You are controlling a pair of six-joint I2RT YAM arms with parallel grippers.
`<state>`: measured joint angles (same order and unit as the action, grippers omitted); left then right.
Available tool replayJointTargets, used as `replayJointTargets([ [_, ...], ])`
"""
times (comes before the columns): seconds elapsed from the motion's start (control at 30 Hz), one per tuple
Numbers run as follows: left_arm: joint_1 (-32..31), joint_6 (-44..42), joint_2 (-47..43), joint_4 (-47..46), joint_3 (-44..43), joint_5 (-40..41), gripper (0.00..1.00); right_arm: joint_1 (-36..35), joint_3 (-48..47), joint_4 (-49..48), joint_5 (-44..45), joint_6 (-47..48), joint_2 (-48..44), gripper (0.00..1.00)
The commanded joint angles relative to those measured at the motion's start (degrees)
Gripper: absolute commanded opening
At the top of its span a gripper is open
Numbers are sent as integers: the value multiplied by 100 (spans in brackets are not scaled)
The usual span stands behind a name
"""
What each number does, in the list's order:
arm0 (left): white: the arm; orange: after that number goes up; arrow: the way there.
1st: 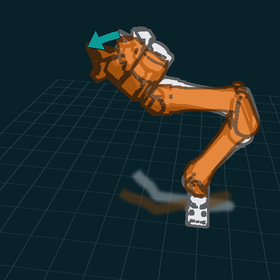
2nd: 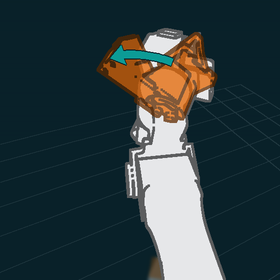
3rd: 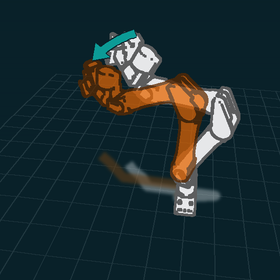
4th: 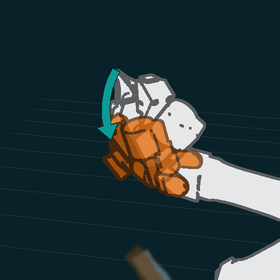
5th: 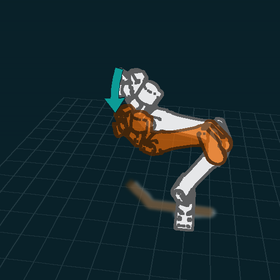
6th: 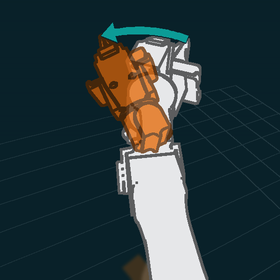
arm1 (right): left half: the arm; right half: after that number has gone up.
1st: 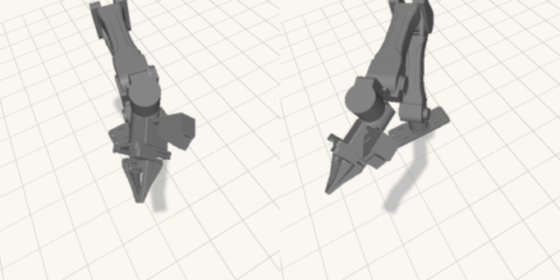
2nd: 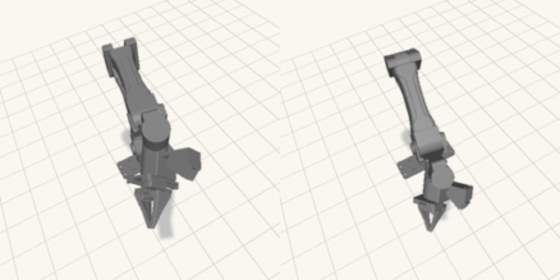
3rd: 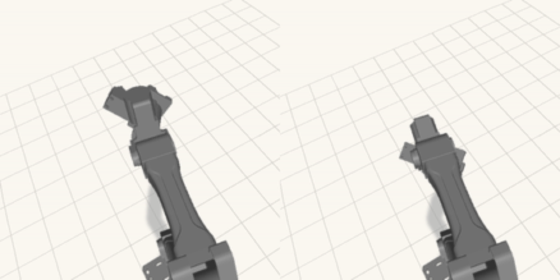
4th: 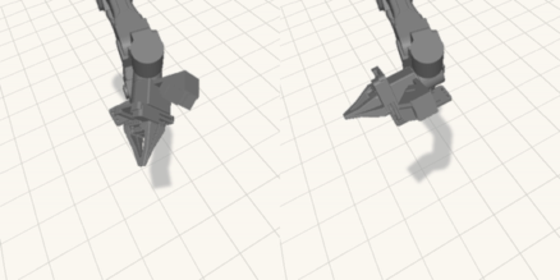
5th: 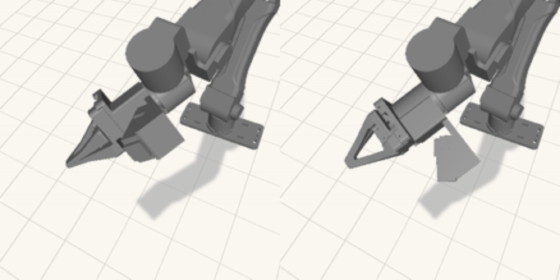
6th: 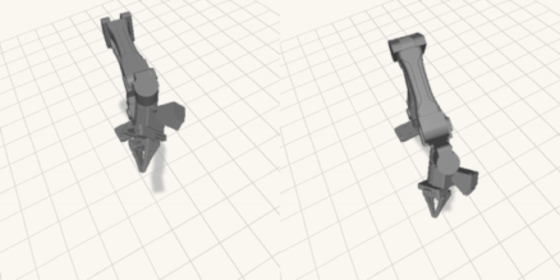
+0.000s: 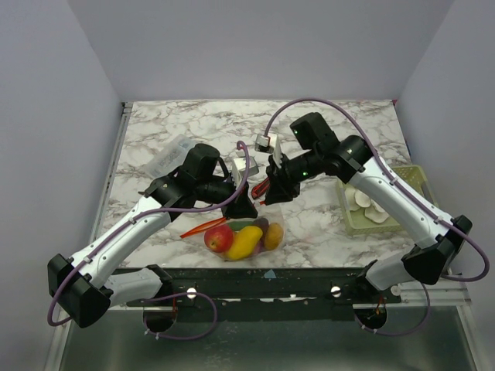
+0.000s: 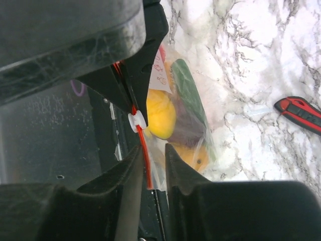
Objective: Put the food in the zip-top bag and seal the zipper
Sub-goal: Zip the zipper food storage bag at the center of the board.
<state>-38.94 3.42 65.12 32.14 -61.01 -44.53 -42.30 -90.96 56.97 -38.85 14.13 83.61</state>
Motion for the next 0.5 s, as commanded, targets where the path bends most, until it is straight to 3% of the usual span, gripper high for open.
replayJointTargets([
  [0.0,42,-20,-46,-176,-41,-81,0,-56,-40,29,-369,117,90,21],
  [0.1,68,63,-102,-259,-8,-81,0,-54,35,-17,-507,296,79,1],
  [0.17,104,113,-166,-329,26,-81,0,-57,256,-337,-404,164,-57,0],
  [0.2,129,123,-194,-360,49,-116,6,-58,311,-444,-349,94,-106,0],
  [0.27,157,195,-313,-506,119,-150,30,-59,348,-518,-301,-16,-131,0],
  [0.37,174,365,-455,-763,218,-150,53,-56,417,-577,-255,-99,-187,0],
  [0.4,174,425,-462,-820,225,-173,65,-56,430,-591,-242,-96,-202,0],
  [0.47,168,485,-474,-887,206,-191,71,-52,438,-595,-237,-87,-244,0],
])
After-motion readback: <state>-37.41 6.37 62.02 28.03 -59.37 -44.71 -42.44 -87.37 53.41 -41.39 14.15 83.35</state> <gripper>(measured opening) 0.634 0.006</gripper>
